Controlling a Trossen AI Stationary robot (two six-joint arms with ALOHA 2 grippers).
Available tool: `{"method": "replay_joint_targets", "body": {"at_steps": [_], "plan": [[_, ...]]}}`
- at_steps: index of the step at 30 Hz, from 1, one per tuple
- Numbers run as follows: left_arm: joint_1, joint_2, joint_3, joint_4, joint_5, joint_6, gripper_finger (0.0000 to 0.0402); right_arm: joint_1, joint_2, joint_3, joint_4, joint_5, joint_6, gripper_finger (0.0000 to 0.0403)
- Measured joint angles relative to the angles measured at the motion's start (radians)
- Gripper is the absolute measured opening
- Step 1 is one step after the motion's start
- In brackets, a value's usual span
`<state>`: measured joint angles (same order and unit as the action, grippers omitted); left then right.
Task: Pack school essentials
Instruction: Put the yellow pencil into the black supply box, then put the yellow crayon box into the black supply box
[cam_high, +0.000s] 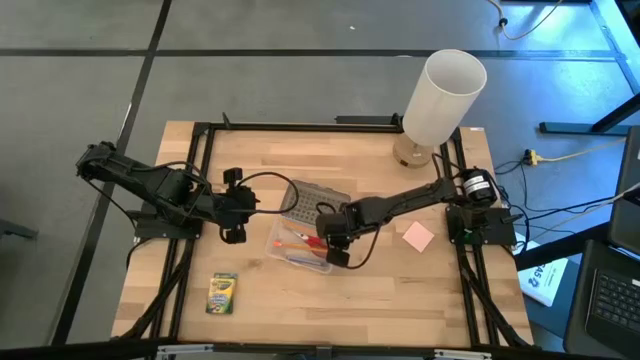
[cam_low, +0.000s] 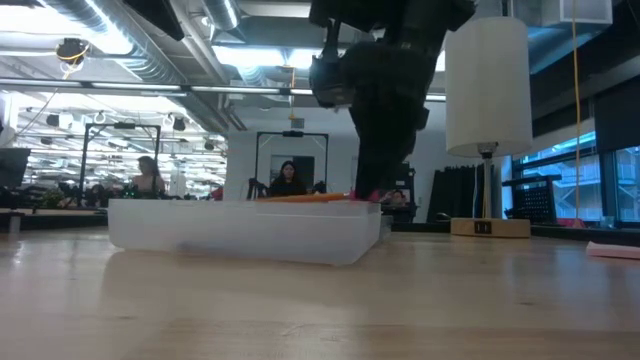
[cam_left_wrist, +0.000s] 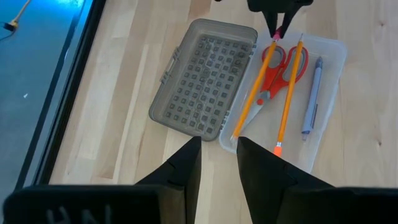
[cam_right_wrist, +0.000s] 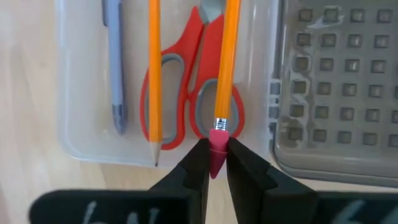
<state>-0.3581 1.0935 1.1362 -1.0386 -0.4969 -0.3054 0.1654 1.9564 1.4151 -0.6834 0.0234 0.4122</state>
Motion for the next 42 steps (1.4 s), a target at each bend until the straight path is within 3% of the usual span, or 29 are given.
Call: {"method": "replay_joint_targets", "body": {"at_steps": [25, 37, 42], "plan": [[0.0, 0.0, 0.0, 0.0, 0.0, -0.001, 0.0096, -0.017, 0.015, 0.0, 0.005, -0.018, -0.004, 0.0052], [0.0, 0.0, 0.0, 0.0, 0.0, -0.002, 0.0096, -0.017, 0.015, 0.0, 0.005, -0.017, 0.002, 0.0114], [0.0, 0.0, 0.0, 0.0, 0.0, -0.036, 0.0096, -0.021, 0.013, 0.0, 0.004, -0.017, 0.002, 0.0121]]}}
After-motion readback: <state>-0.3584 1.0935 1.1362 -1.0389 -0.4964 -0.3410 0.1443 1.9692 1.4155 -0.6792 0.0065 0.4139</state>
